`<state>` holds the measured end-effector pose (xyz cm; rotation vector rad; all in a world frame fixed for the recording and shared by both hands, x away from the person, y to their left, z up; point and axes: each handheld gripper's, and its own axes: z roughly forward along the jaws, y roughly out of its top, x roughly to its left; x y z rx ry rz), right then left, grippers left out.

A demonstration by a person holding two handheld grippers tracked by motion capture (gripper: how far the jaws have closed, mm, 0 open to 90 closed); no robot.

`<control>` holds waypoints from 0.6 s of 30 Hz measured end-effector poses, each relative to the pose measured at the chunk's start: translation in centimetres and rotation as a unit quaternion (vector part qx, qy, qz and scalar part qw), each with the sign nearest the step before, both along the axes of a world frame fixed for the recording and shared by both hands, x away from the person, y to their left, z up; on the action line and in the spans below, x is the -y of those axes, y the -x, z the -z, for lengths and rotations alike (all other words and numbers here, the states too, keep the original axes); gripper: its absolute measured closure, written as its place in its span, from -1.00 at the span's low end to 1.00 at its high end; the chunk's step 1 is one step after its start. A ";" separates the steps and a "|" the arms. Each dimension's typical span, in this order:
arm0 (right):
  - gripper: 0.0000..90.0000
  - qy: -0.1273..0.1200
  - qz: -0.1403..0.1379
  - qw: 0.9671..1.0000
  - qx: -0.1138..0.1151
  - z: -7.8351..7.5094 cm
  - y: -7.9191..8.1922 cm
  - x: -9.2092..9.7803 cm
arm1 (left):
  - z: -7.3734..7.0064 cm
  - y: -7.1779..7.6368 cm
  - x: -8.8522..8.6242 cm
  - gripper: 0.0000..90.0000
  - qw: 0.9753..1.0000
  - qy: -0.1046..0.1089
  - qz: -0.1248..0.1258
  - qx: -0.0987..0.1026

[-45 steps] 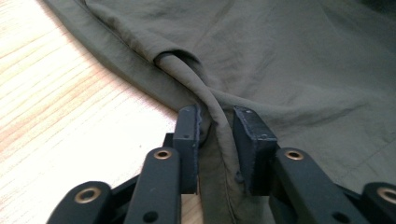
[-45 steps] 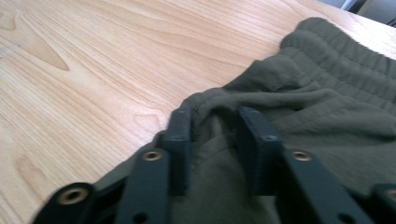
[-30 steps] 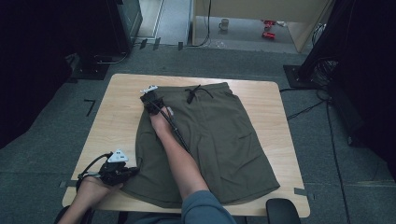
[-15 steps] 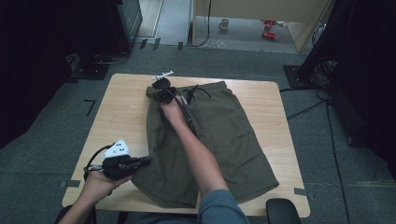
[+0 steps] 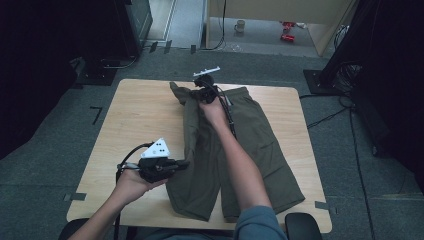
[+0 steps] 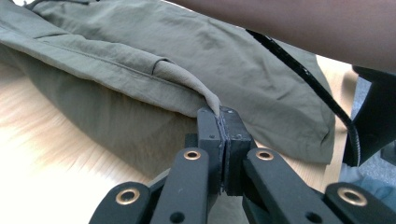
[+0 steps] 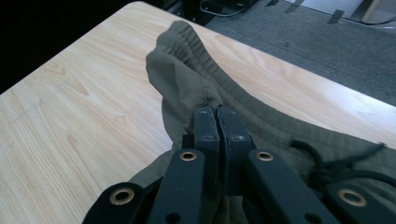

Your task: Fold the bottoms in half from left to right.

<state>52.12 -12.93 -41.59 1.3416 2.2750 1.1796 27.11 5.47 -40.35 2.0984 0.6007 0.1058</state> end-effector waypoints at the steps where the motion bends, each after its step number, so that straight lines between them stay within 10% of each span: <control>1: 0.95 -0.005 0.004 1.000 -0.002 -0.2 0.1 0.6 | -0.1 0.0 0.3 0.99 1.000 0.001 0.003 0.001; 18: 0.95 0.015 0.065 0.998 0.007 -1.4 1.4 11.7 | -1.7 -1.5 9.2 0.99 0.998 0.019 0.061 0.020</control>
